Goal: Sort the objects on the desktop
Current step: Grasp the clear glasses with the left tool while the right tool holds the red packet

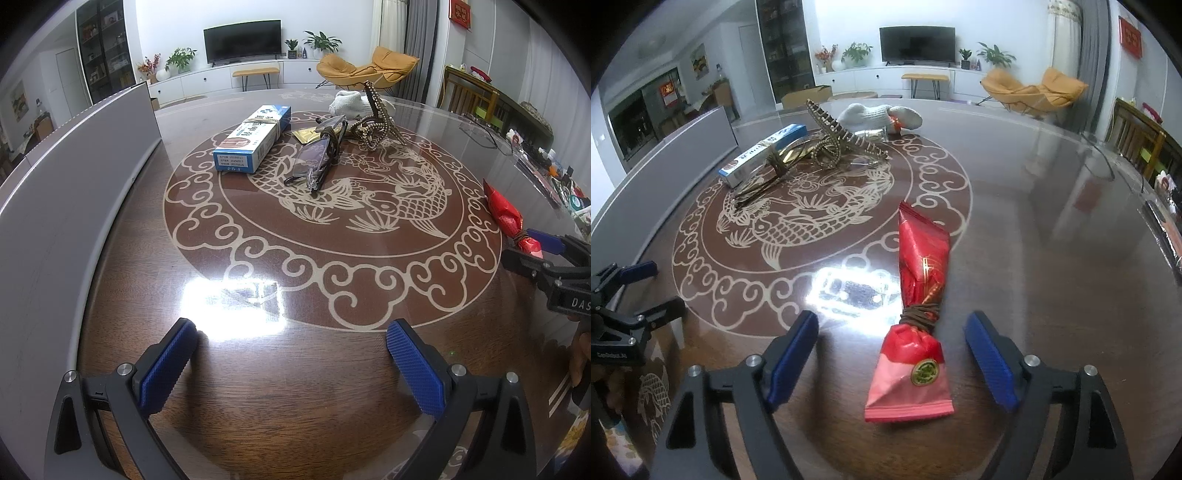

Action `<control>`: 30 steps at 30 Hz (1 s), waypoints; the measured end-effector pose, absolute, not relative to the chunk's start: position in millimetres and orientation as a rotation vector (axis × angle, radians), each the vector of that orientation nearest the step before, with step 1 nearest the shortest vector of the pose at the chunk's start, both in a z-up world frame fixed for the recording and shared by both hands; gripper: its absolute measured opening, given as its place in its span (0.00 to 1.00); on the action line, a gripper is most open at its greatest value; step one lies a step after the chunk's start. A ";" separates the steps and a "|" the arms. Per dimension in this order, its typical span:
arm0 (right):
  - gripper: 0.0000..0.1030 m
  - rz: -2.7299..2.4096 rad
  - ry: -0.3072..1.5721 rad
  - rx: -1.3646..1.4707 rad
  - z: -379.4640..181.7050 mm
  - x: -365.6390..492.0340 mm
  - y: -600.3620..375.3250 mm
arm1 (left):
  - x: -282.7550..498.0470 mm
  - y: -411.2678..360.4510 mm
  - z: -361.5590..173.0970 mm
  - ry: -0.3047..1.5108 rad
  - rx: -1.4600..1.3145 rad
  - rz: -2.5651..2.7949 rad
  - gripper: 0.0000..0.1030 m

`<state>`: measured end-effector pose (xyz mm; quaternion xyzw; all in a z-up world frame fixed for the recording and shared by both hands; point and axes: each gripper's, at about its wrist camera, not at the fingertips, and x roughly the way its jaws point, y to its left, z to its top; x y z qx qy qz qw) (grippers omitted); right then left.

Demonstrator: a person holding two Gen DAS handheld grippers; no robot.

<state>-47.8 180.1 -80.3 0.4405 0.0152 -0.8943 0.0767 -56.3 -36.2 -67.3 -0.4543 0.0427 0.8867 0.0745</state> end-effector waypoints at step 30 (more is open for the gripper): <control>0.91 -2.692 0.100 1.358 -82.8 -51.3 178.7 | -230.1 19.0 -50.6 0.188 -1.376 2.561 0.19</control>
